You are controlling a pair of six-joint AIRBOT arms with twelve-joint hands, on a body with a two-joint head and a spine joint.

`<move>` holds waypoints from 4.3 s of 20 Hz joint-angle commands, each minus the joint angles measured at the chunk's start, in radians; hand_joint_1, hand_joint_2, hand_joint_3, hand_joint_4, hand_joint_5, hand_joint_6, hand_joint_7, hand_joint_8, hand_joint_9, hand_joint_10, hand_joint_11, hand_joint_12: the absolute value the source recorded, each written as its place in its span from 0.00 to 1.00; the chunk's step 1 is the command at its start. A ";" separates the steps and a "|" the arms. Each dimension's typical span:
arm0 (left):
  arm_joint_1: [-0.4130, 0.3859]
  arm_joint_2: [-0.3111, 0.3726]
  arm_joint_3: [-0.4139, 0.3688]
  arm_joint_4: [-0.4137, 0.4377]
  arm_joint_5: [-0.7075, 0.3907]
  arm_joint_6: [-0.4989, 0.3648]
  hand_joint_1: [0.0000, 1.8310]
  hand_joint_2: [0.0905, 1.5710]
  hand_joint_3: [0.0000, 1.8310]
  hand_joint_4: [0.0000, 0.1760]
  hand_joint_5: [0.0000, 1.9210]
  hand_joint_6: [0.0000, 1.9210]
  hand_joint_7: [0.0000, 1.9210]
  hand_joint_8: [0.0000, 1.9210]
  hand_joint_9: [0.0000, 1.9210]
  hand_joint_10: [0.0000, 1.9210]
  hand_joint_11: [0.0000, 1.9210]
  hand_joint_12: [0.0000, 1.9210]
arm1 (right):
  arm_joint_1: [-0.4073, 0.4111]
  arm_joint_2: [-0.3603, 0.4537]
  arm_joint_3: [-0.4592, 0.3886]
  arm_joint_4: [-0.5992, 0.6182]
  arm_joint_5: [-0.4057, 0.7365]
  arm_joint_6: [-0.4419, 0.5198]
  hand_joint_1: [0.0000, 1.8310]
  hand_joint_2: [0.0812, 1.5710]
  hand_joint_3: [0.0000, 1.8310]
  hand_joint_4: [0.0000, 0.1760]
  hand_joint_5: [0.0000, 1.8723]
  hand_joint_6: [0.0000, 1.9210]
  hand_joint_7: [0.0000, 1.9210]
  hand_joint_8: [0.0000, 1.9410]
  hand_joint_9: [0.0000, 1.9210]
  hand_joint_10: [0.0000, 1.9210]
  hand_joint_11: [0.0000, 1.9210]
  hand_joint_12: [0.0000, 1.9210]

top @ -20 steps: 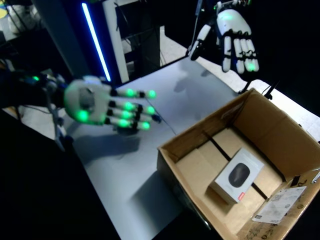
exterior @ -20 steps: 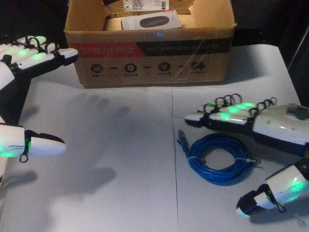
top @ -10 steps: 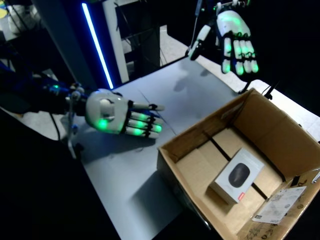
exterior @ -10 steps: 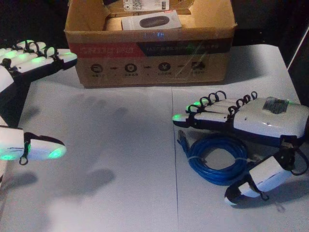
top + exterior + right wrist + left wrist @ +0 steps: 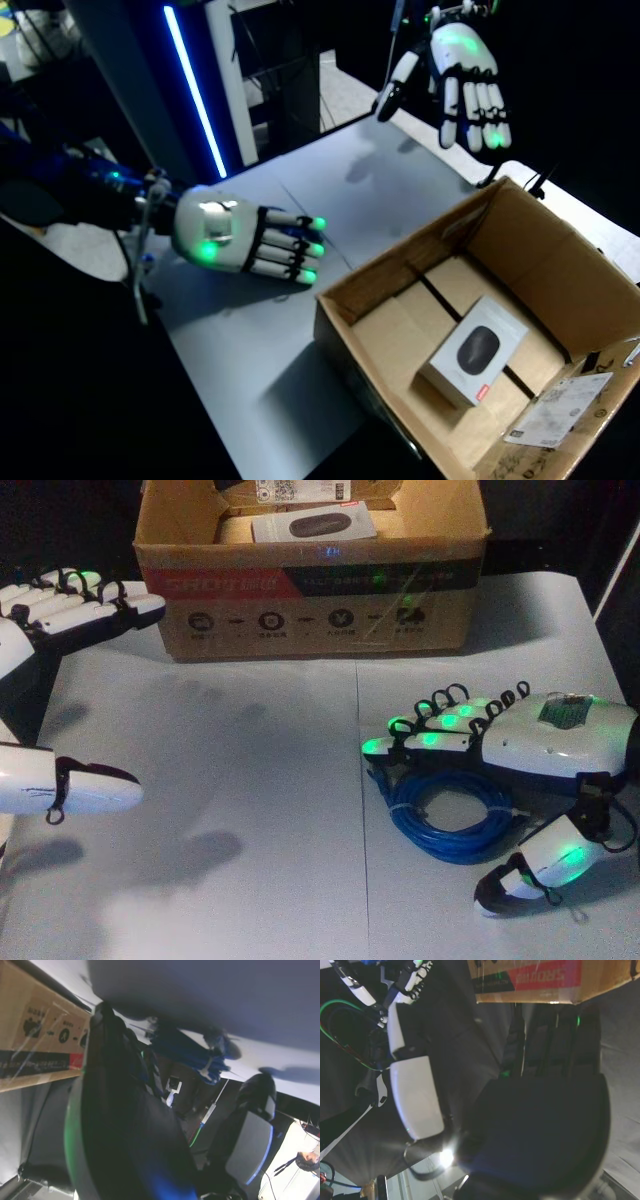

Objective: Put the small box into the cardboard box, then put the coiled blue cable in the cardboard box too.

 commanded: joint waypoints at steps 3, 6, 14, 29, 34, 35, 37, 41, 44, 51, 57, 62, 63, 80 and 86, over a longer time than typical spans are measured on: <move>-0.009 -0.006 0.002 -0.008 -0.124 -0.007 0.36 0.50 0.00 1.00 0.09 0.00 0.08 0.00 0.04 0.00 0.02 0.01 | 0.014 -0.001 0.002 -0.003 0.060 0.001 0.47 0.52 0.00 1.00 0.08 0.01 0.02 0.00 0.07 0.01 0.08 0.05; -0.009 -0.008 0.004 -0.009 -0.123 -0.008 0.36 0.49 0.00 1.00 0.10 0.00 0.08 0.00 0.04 0.00 0.02 0.01 | 0.014 -0.001 0.002 -0.014 0.051 0.001 0.52 0.50 0.00 1.00 0.19 0.00 0.08 0.00 0.17 0.00 0.00 0.41; -0.008 -0.010 0.005 -0.009 -0.124 -0.009 0.37 0.50 0.00 1.00 0.10 0.00 0.09 0.00 0.05 0.00 0.03 0.01 | 0.014 0.001 0.008 -0.014 0.046 0.001 0.64 0.59 0.00 0.00 0.35 0.00 0.20 0.34 0.25 0.68 0.32 0.79; -0.005 -0.013 0.006 -0.013 -0.129 -0.014 0.37 0.52 0.00 1.00 0.11 0.00 0.08 0.00 0.06 0.00 0.03 0.01 | 0.075 0.032 0.009 0.043 0.135 0.001 0.82 0.81 0.00 0.00 0.46 1.00 0.59 1.00 0.80 1.00 0.91 1.00; -0.005 -0.015 0.007 -0.014 -0.130 -0.015 0.37 0.53 0.00 1.00 0.10 0.00 0.09 0.00 0.06 0.00 0.03 0.01 | 0.108 0.076 -0.019 0.066 0.232 0.001 0.86 0.80 0.00 0.27 0.52 1.00 0.69 1.00 0.84 1.00 0.90 1.00; -0.005 -0.015 0.007 -0.014 -0.130 -0.015 0.37 0.52 0.00 1.00 0.11 0.00 0.09 0.00 0.06 0.00 0.03 0.01 | 0.113 0.086 -0.028 0.068 0.248 0.001 0.84 0.81 0.00 0.29 0.52 1.00 0.70 1.00 0.84 1.00 0.91 1.00; -0.004 -0.015 0.007 -0.015 -0.130 -0.015 0.36 0.53 0.00 1.00 0.11 0.00 0.09 0.00 0.06 0.00 0.02 0.01 | 0.134 0.104 -0.043 0.068 0.283 0.001 0.82 0.82 0.01 0.31 0.48 1.00 0.67 1.00 0.81 1.00 0.87 1.00; -0.003 -0.018 0.007 -0.017 -0.131 -0.015 0.28 0.54 0.00 0.86 0.11 0.00 0.08 0.00 0.07 0.00 0.07 0.03 | 0.160 0.148 -0.081 0.093 0.444 0.001 0.75 0.84 0.00 0.00 0.36 1.00 0.69 1.00 0.83 1.00 0.87 1.00; -0.003 -0.020 0.008 -0.017 -0.133 -0.015 0.30 0.55 0.00 0.86 0.10 0.00 0.08 0.00 0.07 0.00 0.08 0.03 | 0.178 0.163 -0.087 0.119 0.529 0.001 0.57 0.84 0.00 0.00 0.34 0.82 0.69 1.00 0.85 0.99 0.91 1.00; -0.004 -0.028 0.014 -0.018 -0.139 -0.015 0.30 0.54 0.00 1.00 0.10 0.00 0.08 0.01 0.07 0.00 0.08 0.03 | 0.294 0.175 -0.080 0.131 0.562 0.001 0.55 0.86 0.00 0.00 0.31 0.87 0.69 1.00 0.85 1.00 0.92 1.00; -0.004 -0.039 0.024 -0.017 -0.130 -0.024 0.31 0.53 0.00 1.00 0.12 0.00 0.11 0.00 0.09 0.00 0.03 0.02 | 0.420 0.113 0.011 0.142 0.557 0.000 0.55 0.86 0.00 0.00 0.31 0.87 0.69 1.00 0.85 1.00 0.92 1.00; -0.018 -0.051 0.037 0.005 -0.105 -0.032 0.33 0.54 0.00 1.00 0.11 0.00 0.08 0.00 0.06 0.00 0.01 0.01 | 0.521 0.015 0.098 0.230 0.460 -0.152 0.79 0.76 0.00 0.79 0.50 1.00 0.74 1.00 0.85 1.00 0.85 1.00; -0.023 -0.052 0.040 0.010 -0.099 -0.033 0.34 0.54 0.00 1.00 0.10 0.00 0.08 0.00 0.06 0.00 0.01 0.01 | 0.535 -0.011 0.126 0.246 0.432 -0.168 0.95 0.67 0.00 0.88 0.48 1.00 0.68 1.00 0.80 1.00 0.83 1.00; -0.070 -0.050 0.058 0.069 -0.083 -0.050 0.33 0.54 0.00 1.00 0.10 0.00 0.07 0.00 0.06 0.00 0.01 0.02 | 0.567 -0.370 0.603 0.411 0.053 -0.168 0.23 0.55 0.00 1.00 0.00 0.00 0.00 0.00 0.00 0.00 0.00 0.00; -0.069 -0.050 0.059 0.068 -0.087 -0.051 0.33 0.53 0.00 1.00 0.11 0.00 0.08 0.00 0.07 0.00 0.03 0.04 | 0.567 -0.303 0.522 0.410 0.116 -0.168 0.23 0.53 0.00 1.00 0.00 0.00 0.00 0.00 0.00 0.00 0.00 0.00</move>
